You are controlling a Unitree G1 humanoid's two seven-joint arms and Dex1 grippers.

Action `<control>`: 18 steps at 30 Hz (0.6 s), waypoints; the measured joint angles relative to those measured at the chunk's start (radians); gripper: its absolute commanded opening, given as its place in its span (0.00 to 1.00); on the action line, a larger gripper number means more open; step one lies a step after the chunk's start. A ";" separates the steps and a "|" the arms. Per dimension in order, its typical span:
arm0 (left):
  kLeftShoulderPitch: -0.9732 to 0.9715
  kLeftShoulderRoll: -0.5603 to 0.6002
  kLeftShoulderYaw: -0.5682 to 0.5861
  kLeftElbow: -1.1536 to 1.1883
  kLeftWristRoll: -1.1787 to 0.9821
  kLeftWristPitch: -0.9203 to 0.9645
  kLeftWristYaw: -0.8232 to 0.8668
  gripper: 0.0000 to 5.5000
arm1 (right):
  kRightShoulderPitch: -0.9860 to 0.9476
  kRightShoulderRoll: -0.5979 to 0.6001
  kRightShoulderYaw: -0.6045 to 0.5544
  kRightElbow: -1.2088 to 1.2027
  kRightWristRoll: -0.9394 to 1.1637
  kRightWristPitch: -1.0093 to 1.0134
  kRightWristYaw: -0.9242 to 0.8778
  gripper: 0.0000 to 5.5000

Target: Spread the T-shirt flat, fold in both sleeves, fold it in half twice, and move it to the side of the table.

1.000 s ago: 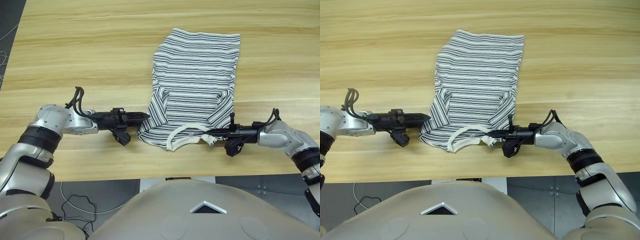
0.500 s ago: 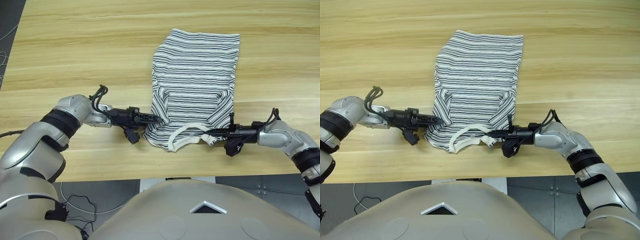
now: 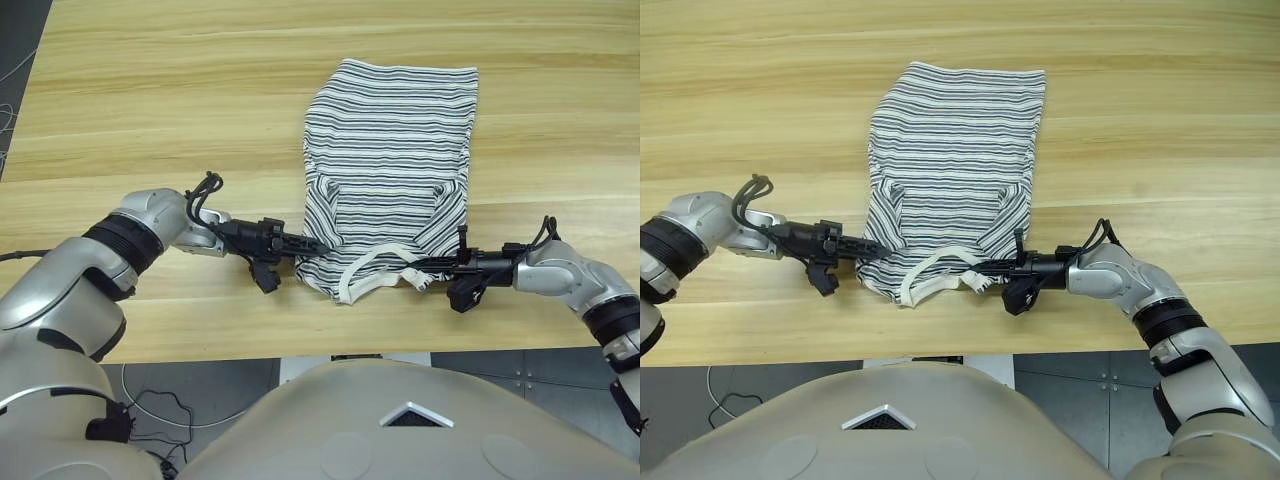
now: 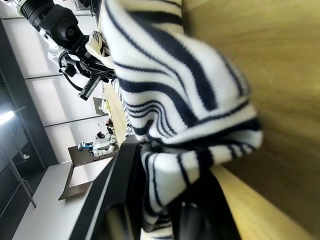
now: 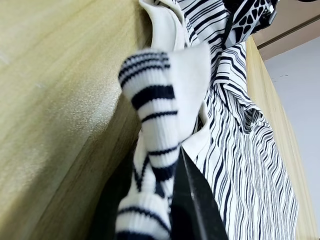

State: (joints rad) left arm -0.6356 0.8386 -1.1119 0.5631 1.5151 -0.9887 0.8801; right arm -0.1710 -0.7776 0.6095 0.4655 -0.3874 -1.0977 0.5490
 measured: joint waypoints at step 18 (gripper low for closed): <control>0.088 0.083 -0.005 -0.240 -0.069 -0.044 -0.080 0.03 | 0.009 -0.060 0.102 -0.076 0.176 -0.075 0.213 0.02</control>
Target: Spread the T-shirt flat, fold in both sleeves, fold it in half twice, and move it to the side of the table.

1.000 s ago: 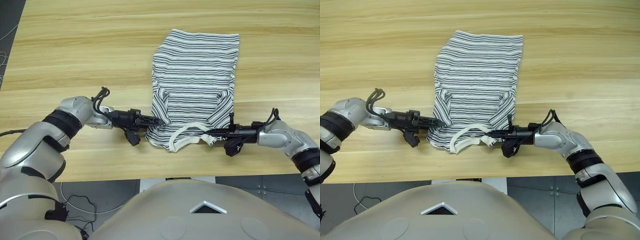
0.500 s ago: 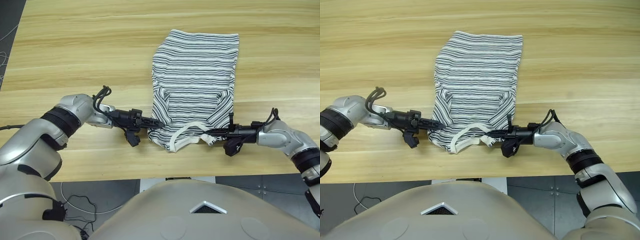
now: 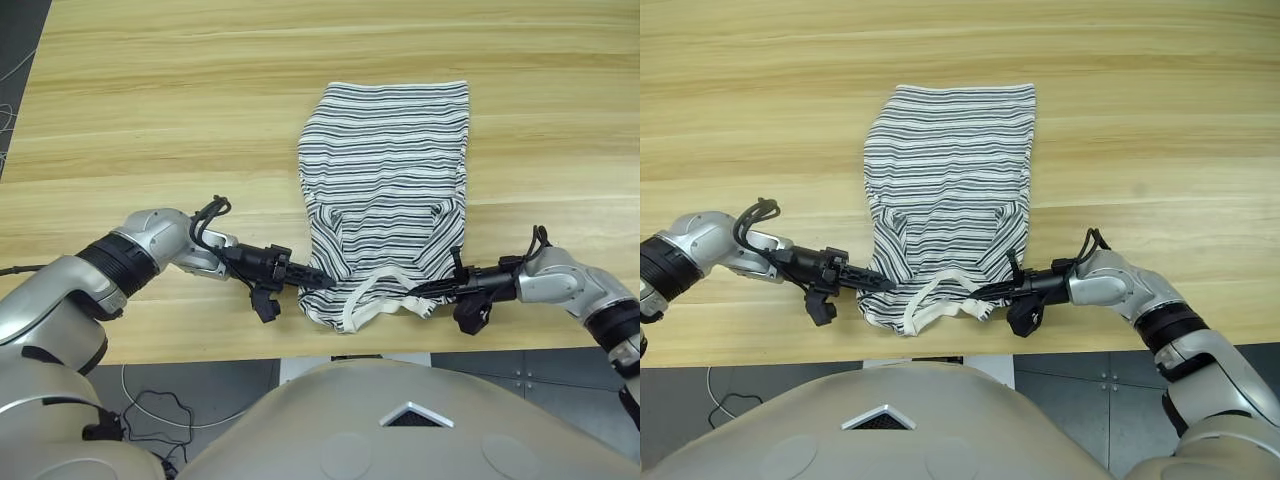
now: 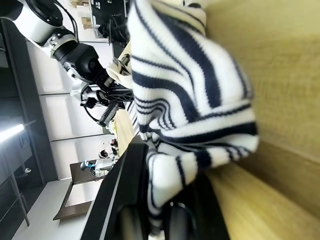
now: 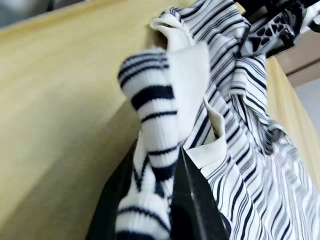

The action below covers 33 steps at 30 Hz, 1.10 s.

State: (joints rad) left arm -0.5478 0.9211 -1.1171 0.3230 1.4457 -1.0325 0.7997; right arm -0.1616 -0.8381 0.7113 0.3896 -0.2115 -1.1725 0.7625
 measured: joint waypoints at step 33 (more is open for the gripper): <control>-0.067 -0.484 0.733 0.577 -1.693 0.710 -1.580 0.02 | -0.524 0.363 -0.319 0.409 0.153 0.877 -0.057 0.02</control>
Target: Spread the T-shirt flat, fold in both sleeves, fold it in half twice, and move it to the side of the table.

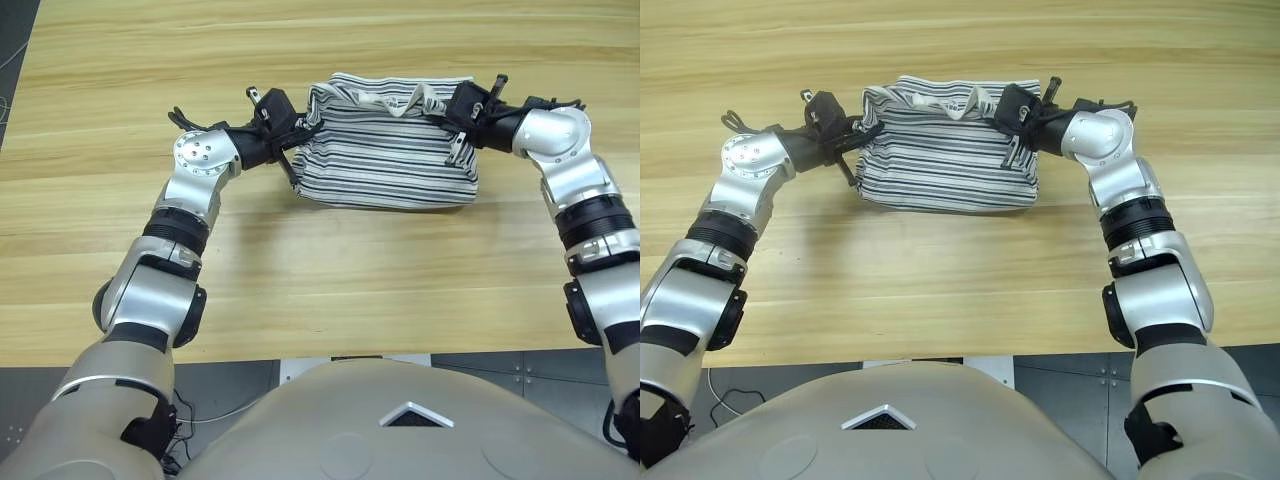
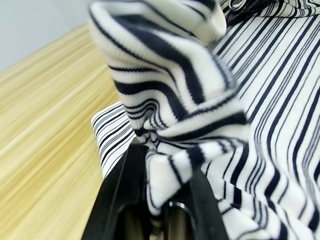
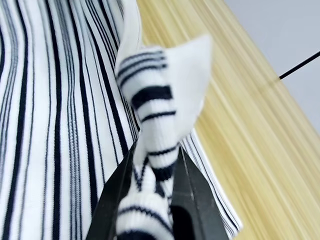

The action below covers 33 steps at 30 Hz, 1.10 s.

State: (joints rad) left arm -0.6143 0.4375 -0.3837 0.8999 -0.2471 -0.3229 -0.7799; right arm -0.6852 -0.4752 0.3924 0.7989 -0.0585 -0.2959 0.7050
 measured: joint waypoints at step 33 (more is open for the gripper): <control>-0.196 -0.198 0.194 0.366 0.351 -0.034 0.285 0.36 | -0.198 0.205 -0.139 0.456 -0.173 0.040 -0.207 0.47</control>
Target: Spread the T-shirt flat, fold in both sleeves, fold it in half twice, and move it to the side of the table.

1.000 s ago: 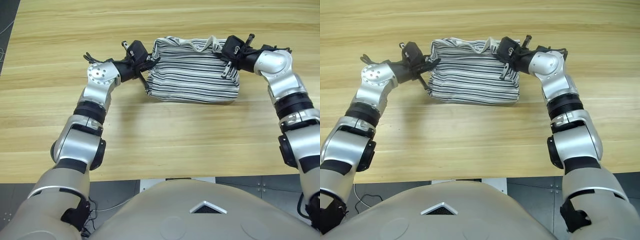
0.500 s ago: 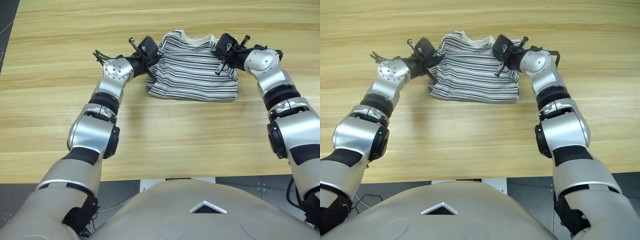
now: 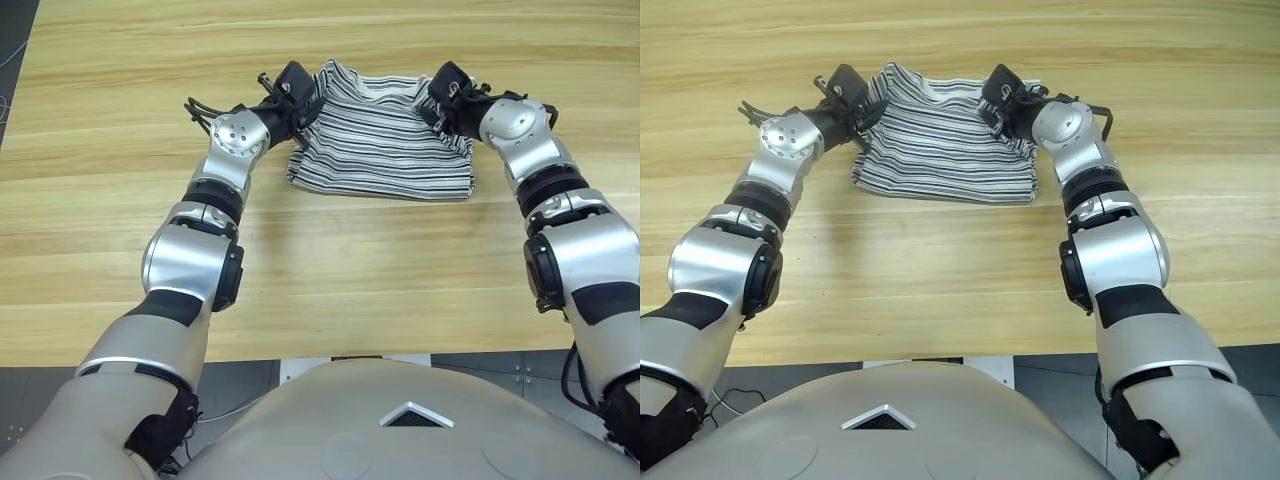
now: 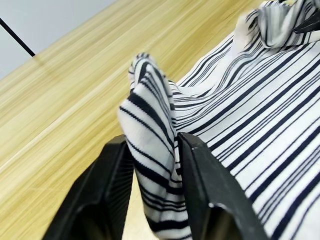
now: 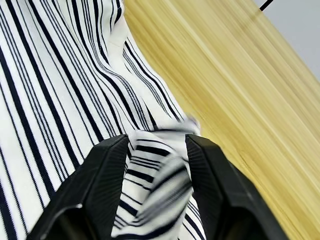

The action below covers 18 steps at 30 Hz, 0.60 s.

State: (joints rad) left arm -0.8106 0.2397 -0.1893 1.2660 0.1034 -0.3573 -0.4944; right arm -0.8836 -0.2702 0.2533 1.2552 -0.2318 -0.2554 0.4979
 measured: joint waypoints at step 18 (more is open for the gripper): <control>-0.057 0.023 0.054 0.027 0.069 0.095 0.229 0.47 | -0.062 -0.016 -0.078 0.024 -0.028 -0.025 -0.301 0.55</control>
State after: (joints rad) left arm -0.8677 0.2629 -0.1351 1.2926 0.1722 -0.2620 -0.2650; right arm -0.9459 -0.2864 0.1753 1.2791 -0.2596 -0.2801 0.1967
